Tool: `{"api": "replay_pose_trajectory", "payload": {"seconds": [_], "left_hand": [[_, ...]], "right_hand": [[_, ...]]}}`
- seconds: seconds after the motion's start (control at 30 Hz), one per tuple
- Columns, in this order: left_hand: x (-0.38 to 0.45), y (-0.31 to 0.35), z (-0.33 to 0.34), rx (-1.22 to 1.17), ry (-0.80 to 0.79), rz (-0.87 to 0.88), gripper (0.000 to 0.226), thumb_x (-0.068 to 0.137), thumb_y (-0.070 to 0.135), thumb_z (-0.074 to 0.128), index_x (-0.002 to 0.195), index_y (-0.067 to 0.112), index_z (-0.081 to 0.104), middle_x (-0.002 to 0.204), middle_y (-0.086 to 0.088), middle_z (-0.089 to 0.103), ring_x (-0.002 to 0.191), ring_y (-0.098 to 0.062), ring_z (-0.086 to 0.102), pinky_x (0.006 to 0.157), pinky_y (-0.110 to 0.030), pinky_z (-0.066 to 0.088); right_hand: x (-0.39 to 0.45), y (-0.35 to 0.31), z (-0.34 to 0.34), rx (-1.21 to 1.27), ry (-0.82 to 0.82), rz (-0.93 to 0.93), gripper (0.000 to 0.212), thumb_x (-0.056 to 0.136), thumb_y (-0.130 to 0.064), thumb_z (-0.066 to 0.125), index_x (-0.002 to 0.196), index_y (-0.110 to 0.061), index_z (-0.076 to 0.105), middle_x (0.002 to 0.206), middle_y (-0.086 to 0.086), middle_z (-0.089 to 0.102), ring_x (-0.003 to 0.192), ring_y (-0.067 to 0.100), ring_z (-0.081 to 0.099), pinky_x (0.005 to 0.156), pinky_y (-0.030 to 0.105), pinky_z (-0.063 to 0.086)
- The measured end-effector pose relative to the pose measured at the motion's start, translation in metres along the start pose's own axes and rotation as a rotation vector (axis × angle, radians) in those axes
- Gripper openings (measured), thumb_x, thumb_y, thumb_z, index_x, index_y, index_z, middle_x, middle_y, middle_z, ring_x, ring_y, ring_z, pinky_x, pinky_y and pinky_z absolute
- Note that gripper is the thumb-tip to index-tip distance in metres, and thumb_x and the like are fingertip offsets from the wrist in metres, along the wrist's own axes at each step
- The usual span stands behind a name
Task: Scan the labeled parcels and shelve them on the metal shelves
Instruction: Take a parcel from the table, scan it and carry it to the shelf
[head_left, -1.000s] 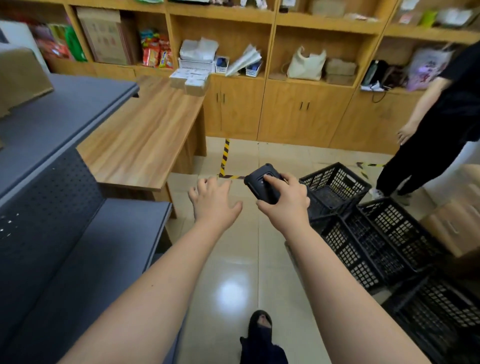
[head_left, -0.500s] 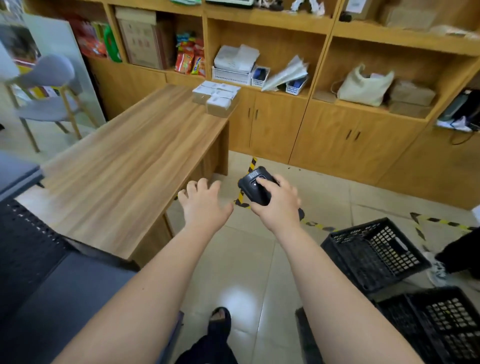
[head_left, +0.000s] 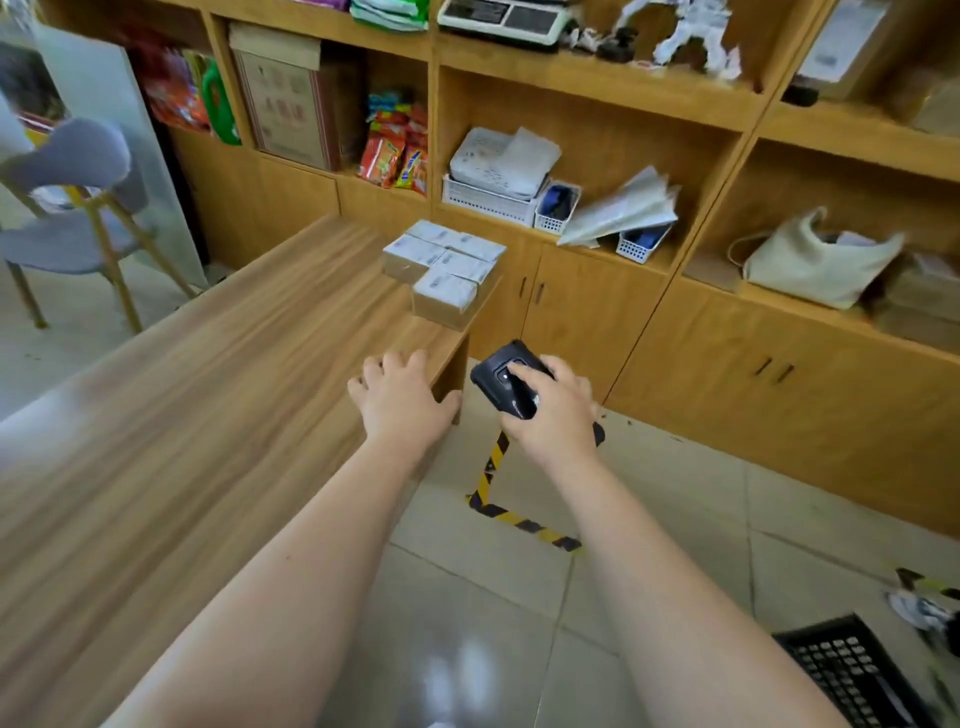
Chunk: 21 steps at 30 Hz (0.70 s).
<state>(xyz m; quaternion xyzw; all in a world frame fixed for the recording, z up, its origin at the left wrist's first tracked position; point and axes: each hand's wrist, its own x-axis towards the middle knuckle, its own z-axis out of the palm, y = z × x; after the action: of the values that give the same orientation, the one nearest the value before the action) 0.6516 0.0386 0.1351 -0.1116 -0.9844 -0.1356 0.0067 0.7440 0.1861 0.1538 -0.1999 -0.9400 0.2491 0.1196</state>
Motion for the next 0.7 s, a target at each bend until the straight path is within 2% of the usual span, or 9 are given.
{"api": "replay_pose_trajectory", "payload": {"seconds": [0.2,0.37,0.57,0.7], "left_hand": [[0.118,0.026,0.042,-0.017,-0.019,-0.122,0.074,0.083,0.065,0.058,0.143,0.026,0.041,0.146,-0.01,0.041,0.133,-0.036,0.034,0.107,-0.053,0.029],[0.209,0.051,0.084,-0.032,-0.032,-0.286,0.086,0.078,0.071,0.06,0.148,0.031,0.032,0.154,-0.011,0.033,0.138,-0.036,0.028,0.11,-0.055,0.028],[0.265,0.073,0.122,-0.135,-0.138,-0.494,0.101,0.076,0.079,0.057,0.155,0.032,0.018,0.163,-0.01,0.018,0.148,-0.036,0.013,0.118,-0.056,0.018],[0.302,0.07,0.144,-0.222,-0.192,-0.546,0.106,0.075,0.075,0.064,0.157,0.033,0.012,0.165,-0.001,0.013,0.151,-0.03,0.009,0.118,-0.054,0.02]], "right_hand": [[0.141,0.033,0.037,0.017,-0.108,-0.056,0.062,0.079,-0.035,0.072,0.138,-0.037,0.052,0.152,-0.005,0.034,0.129,0.027,0.033,0.106,0.042,0.029],[0.265,0.057,0.068,-0.009,-0.225,-0.187,0.061,0.081,-0.037,0.071,0.138,-0.038,0.051,0.153,-0.004,0.032,0.13,0.029,0.032,0.105,0.042,0.03],[0.374,0.074,0.102,-0.011,-0.386,-0.294,0.06,0.081,-0.036,0.07,0.139,-0.037,0.051,0.153,-0.003,0.032,0.132,0.028,0.032,0.106,0.045,0.031],[0.424,0.077,0.128,0.001,-0.423,-0.24,0.06,0.08,-0.035,0.072,0.137,-0.037,0.052,0.151,-0.004,0.034,0.129,0.027,0.034,0.105,0.046,0.033]]}}
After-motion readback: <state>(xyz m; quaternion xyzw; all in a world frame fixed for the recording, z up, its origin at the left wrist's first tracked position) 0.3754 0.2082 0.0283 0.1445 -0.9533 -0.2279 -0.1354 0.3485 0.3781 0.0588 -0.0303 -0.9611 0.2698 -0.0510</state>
